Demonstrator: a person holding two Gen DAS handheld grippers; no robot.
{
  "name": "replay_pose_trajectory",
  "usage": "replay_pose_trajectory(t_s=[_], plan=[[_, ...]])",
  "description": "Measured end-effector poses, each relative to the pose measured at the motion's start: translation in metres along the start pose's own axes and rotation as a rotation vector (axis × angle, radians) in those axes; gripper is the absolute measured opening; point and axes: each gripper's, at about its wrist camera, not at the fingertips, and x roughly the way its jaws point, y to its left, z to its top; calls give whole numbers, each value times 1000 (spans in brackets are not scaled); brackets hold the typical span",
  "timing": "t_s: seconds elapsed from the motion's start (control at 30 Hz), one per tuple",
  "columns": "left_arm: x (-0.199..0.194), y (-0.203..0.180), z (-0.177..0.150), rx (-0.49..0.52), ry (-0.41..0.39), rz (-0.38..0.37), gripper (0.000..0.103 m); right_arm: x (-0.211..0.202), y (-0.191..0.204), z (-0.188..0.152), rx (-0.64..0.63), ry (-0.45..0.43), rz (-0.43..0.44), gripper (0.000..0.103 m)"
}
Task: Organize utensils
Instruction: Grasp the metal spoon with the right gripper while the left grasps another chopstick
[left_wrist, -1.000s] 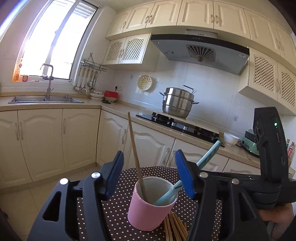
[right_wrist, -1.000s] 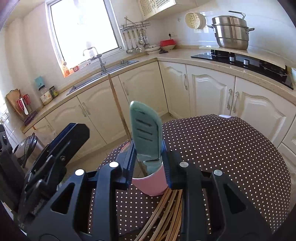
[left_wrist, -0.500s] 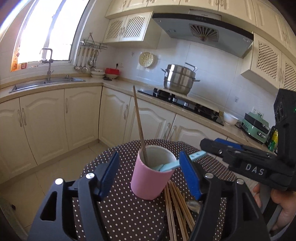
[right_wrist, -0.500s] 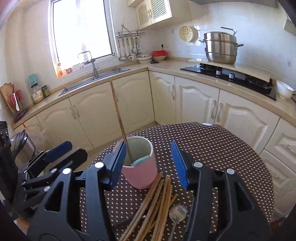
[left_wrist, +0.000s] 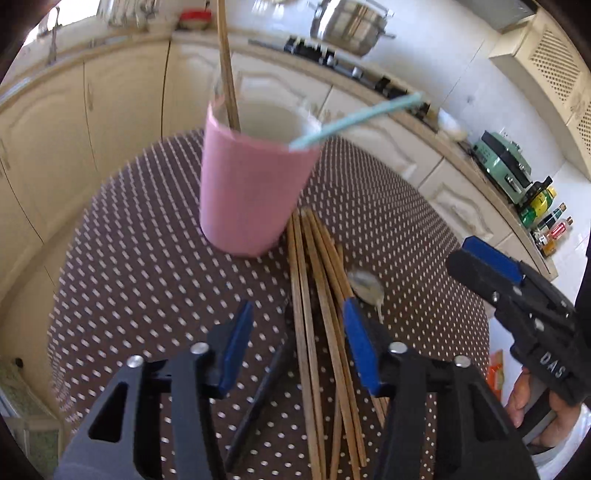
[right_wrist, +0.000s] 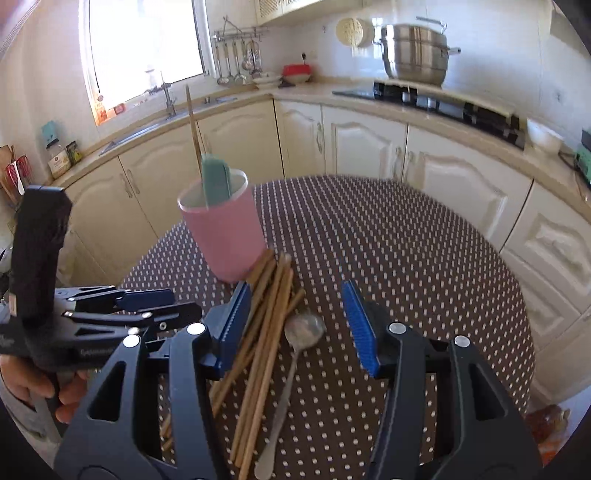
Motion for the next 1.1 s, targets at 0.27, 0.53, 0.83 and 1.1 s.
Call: replay_pose_trajectory(t_s=[0.27,0.53,0.83,1.1], plan=[[38,-3,-9,-13,119,32,24,17,-19,-27,48,88,31,52],[46,-7,-6,-18,118,20,18,28,-25,-35,57,120,52,52],[44,-3,-5,-19,123,14,12,48,-24,-41,56,193,74,52],[41,7,-6,-14,127,25,11,60,-21,-43,49,230,75,52]])
